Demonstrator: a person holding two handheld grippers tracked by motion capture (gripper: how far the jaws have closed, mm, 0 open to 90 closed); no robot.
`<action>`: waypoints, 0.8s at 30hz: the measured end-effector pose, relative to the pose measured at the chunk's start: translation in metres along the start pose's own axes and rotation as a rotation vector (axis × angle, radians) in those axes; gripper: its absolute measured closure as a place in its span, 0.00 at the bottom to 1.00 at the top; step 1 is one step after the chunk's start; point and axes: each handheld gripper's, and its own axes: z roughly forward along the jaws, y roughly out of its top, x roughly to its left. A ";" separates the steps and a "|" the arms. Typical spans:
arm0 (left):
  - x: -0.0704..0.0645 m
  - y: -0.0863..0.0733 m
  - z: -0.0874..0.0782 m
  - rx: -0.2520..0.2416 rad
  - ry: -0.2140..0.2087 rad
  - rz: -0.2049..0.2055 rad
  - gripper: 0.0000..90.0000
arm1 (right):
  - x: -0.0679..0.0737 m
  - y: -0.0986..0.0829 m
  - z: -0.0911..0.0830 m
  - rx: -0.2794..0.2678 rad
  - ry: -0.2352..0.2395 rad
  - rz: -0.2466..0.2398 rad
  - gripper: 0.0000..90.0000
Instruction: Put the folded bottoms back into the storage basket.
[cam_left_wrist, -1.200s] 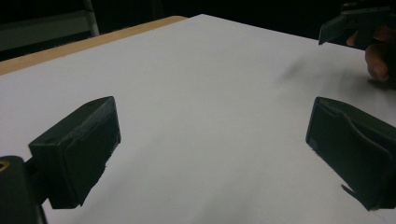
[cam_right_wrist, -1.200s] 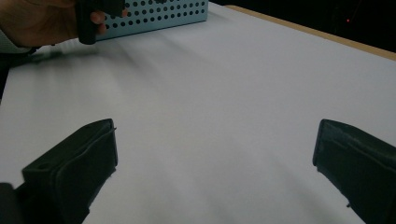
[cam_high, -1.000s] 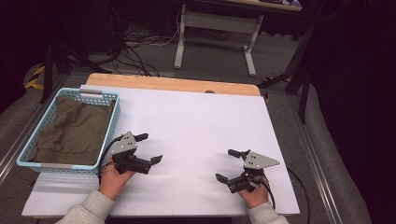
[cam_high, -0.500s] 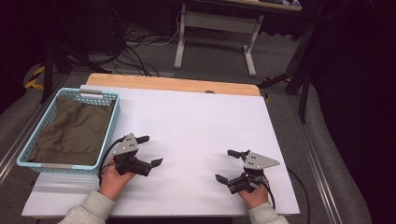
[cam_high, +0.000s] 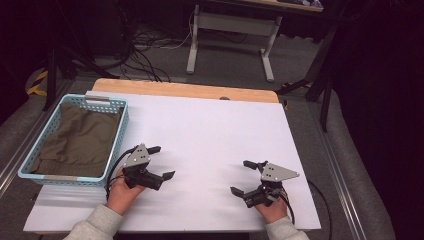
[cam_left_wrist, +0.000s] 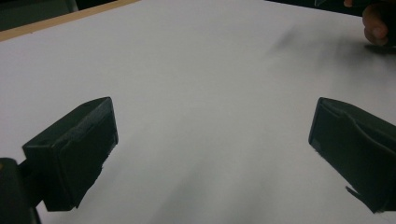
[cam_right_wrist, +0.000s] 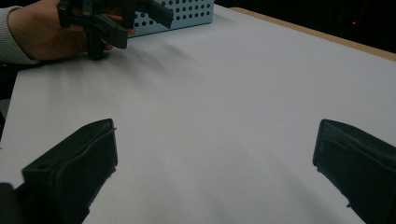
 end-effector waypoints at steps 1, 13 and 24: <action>0.000 0.000 0.000 0.000 0.000 -0.001 0.02 | 0.000 0.000 0.000 0.000 0.000 0.000 0.01; 0.001 0.000 0.001 0.006 -0.006 -0.007 0.02 | 0.000 0.000 0.000 0.003 0.000 0.002 0.01; 0.001 0.001 0.002 0.010 -0.018 -0.027 0.00 | 0.000 0.000 0.000 0.005 0.000 0.003 0.01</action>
